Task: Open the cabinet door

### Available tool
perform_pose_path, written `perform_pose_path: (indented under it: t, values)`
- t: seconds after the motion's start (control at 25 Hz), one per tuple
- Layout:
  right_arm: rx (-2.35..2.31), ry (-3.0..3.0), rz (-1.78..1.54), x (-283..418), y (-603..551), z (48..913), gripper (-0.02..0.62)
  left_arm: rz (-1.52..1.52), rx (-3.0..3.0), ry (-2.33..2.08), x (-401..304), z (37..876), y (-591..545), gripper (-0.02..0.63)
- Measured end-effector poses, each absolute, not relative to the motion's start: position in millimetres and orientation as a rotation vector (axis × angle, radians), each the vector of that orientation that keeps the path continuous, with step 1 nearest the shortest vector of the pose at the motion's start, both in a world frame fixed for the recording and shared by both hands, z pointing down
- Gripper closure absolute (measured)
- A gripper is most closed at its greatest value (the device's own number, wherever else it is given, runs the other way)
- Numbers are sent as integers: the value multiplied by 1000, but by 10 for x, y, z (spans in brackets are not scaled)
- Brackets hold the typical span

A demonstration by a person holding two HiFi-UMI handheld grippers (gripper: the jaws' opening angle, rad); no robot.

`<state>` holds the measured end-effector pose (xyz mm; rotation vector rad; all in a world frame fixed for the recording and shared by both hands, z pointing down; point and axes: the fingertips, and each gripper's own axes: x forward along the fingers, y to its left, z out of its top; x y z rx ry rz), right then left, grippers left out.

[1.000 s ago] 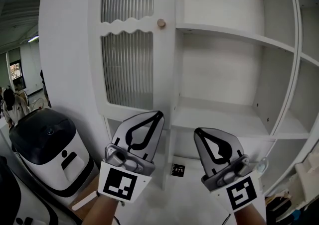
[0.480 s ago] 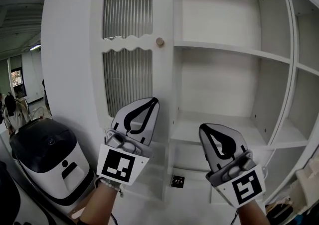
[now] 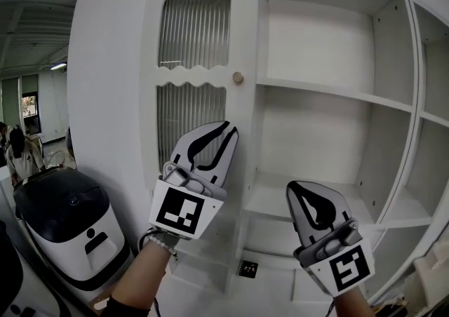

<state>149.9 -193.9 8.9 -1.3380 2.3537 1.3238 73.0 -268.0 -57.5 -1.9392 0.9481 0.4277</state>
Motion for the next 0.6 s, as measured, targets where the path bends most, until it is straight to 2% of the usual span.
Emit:
perform_pose_path:
  t: [0.6]
  values:
    - [-1316, 2355, 1374, 1471, -1932, -27, 597, 446, -1859, 989, 782, -1128, -3009, 509]
